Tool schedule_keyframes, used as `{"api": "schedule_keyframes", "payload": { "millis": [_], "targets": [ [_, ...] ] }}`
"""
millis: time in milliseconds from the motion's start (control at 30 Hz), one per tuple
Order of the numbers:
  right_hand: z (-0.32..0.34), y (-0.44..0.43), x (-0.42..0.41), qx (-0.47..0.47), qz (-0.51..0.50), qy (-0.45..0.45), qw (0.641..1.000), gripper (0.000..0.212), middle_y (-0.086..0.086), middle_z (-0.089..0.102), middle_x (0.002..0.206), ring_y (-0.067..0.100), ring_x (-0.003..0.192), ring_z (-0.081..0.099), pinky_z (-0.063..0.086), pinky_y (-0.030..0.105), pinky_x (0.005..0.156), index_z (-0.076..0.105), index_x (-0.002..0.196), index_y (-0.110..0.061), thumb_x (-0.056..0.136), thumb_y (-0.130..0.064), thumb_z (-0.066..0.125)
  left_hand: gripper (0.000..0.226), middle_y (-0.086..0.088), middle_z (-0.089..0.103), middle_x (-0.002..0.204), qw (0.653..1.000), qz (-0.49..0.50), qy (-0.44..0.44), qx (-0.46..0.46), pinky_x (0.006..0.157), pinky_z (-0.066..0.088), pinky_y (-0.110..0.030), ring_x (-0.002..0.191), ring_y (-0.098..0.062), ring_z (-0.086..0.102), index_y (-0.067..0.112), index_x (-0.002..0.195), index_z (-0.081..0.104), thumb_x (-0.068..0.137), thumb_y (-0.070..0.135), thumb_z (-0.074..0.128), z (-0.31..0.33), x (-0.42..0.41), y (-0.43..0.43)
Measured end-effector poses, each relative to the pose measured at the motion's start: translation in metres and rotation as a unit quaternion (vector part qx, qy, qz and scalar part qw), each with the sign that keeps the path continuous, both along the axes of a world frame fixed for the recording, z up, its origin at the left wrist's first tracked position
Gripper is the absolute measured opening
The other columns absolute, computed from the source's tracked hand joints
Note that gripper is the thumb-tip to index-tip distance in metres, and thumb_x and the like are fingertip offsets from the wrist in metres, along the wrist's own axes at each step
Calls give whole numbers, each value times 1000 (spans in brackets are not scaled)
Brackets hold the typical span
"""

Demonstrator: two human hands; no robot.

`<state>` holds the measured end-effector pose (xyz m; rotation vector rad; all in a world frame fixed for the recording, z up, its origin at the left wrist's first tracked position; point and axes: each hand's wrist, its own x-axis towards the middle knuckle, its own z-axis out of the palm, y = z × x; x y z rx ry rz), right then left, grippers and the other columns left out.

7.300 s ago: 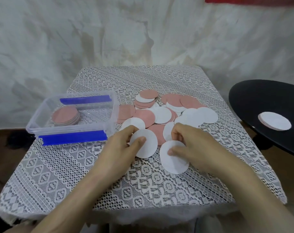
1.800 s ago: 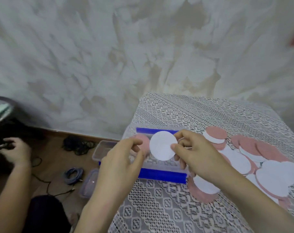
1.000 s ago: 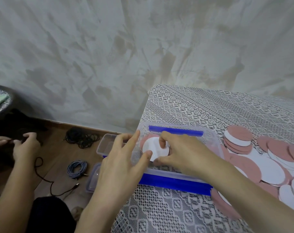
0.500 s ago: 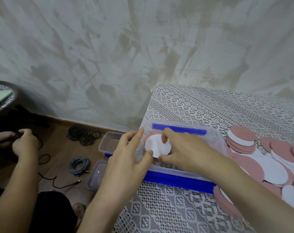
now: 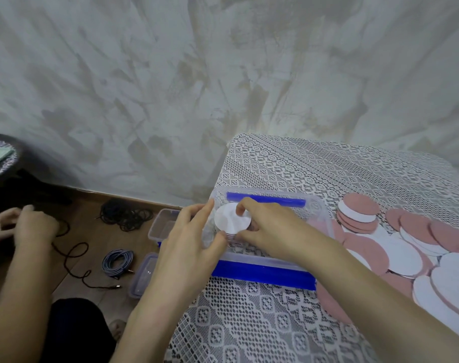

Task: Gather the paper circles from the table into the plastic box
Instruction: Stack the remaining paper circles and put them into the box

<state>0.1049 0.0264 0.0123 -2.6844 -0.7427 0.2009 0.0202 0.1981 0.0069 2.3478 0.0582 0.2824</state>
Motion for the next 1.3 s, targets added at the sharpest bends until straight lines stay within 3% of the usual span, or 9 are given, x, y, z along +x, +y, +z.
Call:
{"api": "schedule_keyframes", "payload": {
  "millis": [200,367,500,633,767,933,1133,1300],
  "targets": [
    [-1,2,1,26,-15,40,999,40,-8,61,96,16,87,57,40,33,65,46,123,-30,92,-42,68,62,23,42,135,1000,6,5,13,92,49,-34,114,-1,50,39,153,33,94,44,53,2,-3,-1],
    [11,-3,-7,26,-15,60,998,46,-11,59,92,13,88,58,43,32,69,49,129,-27,92,-46,68,60,15,45,140,995,32,14,95,86,51,-35,114,-12,58,35,152,37,95,46,50,11,-4,-6],
    [26,-15,-22,-22,-15,-29,999,34,-3,69,112,24,106,62,50,39,84,52,130,-25,100,-40,54,51,10,51,133,976,46,-24,212,78,54,-37,108,-15,59,34,141,50,93,48,54,20,-1,-5],
    [40,-29,-41,-109,7,-172,979,31,6,65,107,31,101,62,46,39,70,52,123,-17,104,-41,46,38,-2,64,114,951,25,-87,295,77,50,-39,100,-27,58,21,123,66,89,38,64,30,2,-15],
    [53,-53,-63,-121,-1,-207,971,40,6,59,120,30,112,53,39,37,75,51,130,-17,105,-47,42,42,-4,66,115,925,3,-89,369,84,48,-41,100,-29,59,19,121,67,91,47,61,31,7,-38],
    [58,-100,-85,-126,-47,-231,963,41,6,56,123,29,114,51,42,37,80,50,132,-18,105,-48,42,50,-4,65,118,920,-40,-113,374,90,47,-40,105,-28,57,18,127,63,95,55,52,33,6,-85],
    [49,-171,-106,-100,-125,-236,958,37,9,61,120,33,114,57,46,39,77,58,127,-17,100,-42,54,47,-6,66,115,919,-90,-139,357,80,50,-43,101,-33,56,17,125,64,92,51,57,31,0,-159],
    [23,-228,-119,-125,-199,-189,953,45,5,52,131,29,122,49,45,37,83,43,143,-23,102,-43,47,41,-5,67,111,924,-129,-156,325,81,48,-42,97,-31,57,17,121,66,91,44,58,12,-13,-216]
  ]
}}
